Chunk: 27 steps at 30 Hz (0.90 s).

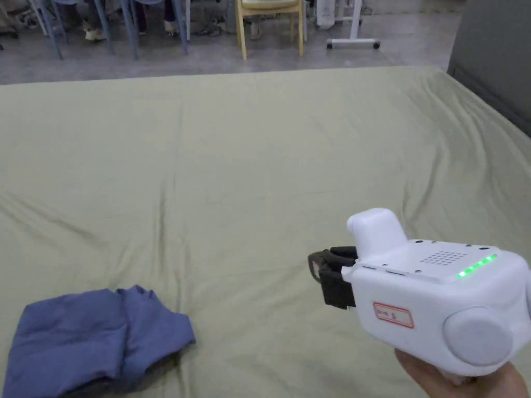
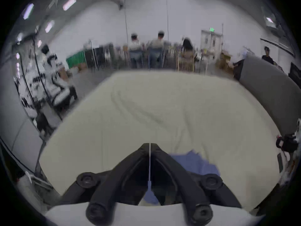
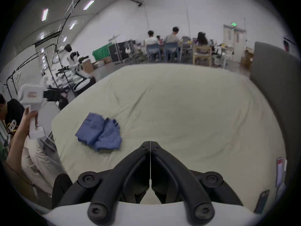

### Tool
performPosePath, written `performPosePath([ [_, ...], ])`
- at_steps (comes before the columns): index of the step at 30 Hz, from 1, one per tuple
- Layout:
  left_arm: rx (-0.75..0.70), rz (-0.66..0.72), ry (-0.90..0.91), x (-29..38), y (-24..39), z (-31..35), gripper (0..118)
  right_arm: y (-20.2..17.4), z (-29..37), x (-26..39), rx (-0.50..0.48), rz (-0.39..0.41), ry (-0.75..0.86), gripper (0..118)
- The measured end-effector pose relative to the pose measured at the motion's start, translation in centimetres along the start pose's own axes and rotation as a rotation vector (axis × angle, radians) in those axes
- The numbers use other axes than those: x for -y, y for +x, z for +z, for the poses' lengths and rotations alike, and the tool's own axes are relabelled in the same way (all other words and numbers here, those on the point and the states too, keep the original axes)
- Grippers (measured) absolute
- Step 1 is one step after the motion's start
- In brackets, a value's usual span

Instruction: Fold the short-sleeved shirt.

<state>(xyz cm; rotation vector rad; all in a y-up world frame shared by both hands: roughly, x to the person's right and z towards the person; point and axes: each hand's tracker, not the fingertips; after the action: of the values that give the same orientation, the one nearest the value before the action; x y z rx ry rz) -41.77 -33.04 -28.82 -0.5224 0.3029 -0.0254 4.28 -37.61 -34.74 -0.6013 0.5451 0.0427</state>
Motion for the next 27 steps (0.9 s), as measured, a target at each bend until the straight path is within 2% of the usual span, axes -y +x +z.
performPosePath([
  [4,0.108,0.051,0.182,-4.1,6.4,6.5,1,2.6,6.5,-3.3,0.106,-0.002,0.156,3],
  [7,0.063,-0.03,0.285,-6.4,11.5,10.1,1,4.4,10.7,-5.8,0.176,0.001,0.264,3],
  [9,0.105,-0.048,0.341,-7.8,13.2,10.8,1,5.3,13.1,-7.1,0.225,0.01,0.332,3],
  [14,0.146,-0.009,0.395,-10.1,17.9,14.2,1,6.7,17.0,-9.0,0.308,0.009,0.438,3],
  [19,0.172,0.018,0.421,-10.9,19.7,15.9,1,7.1,18.7,-9.4,0.331,-0.001,0.502,4],
  [20,0.182,0.036,0.42,-10.9,19.5,15.8,8,7.1,18.8,-9.4,0.342,-0.003,0.506,33],
  [21,0.187,0.049,0.411,-11.0,19.4,15.8,34,7.2,18.8,-9.6,0.35,-0.005,0.502,80],
  [22,0.193,0.056,0.398,-11.1,19.5,15.6,81,7.3,18.5,-9.9,0.365,-0.01,0.474,118],
  [23,0.194,0.053,0.369,-11.0,19.5,15.4,108,7.3,18.3,-9.5,0.363,-0.008,0.482,118],
  [27,0.145,0.031,0.396,-10.8,19.3,15.8,108,7.3,18.5,-10.2,0.368,-0.001,0.507,118],
])
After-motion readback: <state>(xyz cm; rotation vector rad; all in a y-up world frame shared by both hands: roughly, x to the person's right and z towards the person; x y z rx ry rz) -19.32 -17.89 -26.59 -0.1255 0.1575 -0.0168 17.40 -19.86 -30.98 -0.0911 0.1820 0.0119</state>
